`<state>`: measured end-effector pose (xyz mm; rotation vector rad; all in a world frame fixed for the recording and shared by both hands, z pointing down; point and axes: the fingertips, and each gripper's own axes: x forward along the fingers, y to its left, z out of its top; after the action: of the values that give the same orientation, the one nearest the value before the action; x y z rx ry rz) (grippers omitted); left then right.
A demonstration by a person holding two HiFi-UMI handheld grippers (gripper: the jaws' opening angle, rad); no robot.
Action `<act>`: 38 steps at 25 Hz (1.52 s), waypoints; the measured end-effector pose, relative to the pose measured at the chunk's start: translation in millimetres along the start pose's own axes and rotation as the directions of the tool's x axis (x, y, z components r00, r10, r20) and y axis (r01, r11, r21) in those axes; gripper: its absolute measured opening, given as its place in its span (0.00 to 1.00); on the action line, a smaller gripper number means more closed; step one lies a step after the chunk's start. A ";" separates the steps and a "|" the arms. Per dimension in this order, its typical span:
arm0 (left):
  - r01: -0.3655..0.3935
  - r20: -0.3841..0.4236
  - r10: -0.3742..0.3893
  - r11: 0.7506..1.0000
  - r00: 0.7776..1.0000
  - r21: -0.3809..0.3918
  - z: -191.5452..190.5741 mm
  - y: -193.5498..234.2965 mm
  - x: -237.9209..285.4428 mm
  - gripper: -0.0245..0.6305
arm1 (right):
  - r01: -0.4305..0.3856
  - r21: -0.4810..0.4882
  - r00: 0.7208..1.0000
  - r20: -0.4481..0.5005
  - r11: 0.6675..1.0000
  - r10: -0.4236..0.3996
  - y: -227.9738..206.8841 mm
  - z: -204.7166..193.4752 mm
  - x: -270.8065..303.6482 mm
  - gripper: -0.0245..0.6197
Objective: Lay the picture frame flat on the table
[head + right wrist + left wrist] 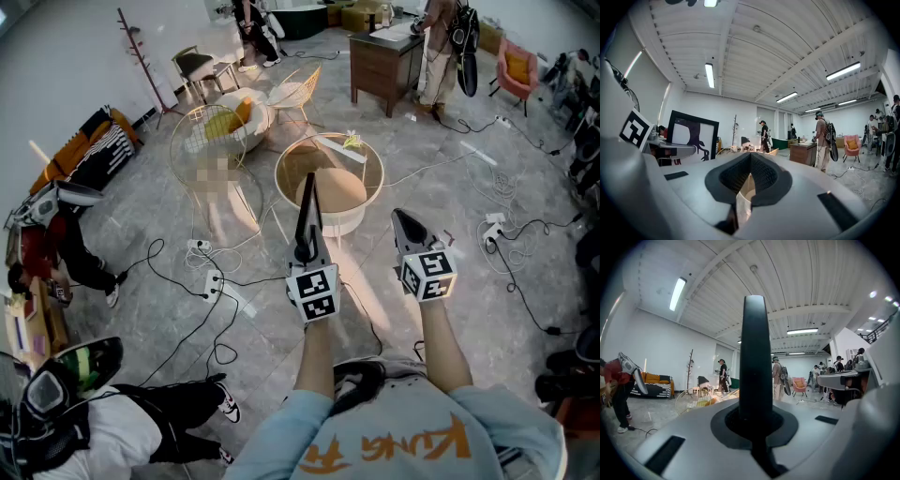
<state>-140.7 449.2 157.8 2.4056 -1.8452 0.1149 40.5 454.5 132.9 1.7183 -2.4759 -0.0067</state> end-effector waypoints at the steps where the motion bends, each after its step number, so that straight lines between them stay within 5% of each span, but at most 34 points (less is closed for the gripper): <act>1: -0.002 0.001 0.002 1.000 1.000 0.004 -1.9 3.0 0.3 0.08 | -0.004 -0.008 1.000 0.000 1.000 0.004 1.8 -0.2 2.1 0.03; 25: -0.014 0.089 0.014 1.000 0.996 -0.007 23.9 23.1 32.9 0.08 | -0.061 0.038 0.998 0.029 0.997 0.059 -10.7 18.2 35.0 0.03; 32: 0.023 0.163 -0.038 0.996 0.986 0.091 66.1 6.6 63.1 0.08 | -0.114 0.052 0.990 0.089 0.992 0.109 -28.9 37.0 68.3 0.04; 38: -0.022 0.185 0.003 0.994 0.983 0.104 82.7 17.8 117.4 0.08 | -0.114 0.061 0.984 0.143 0.992 0.104 -71.6 54.2 129.5 0.04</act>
<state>-127.9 321.4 91.2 2.5544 -1.9792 -0.0115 56.9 304.7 86.9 1.6592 -2.6986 -0.0317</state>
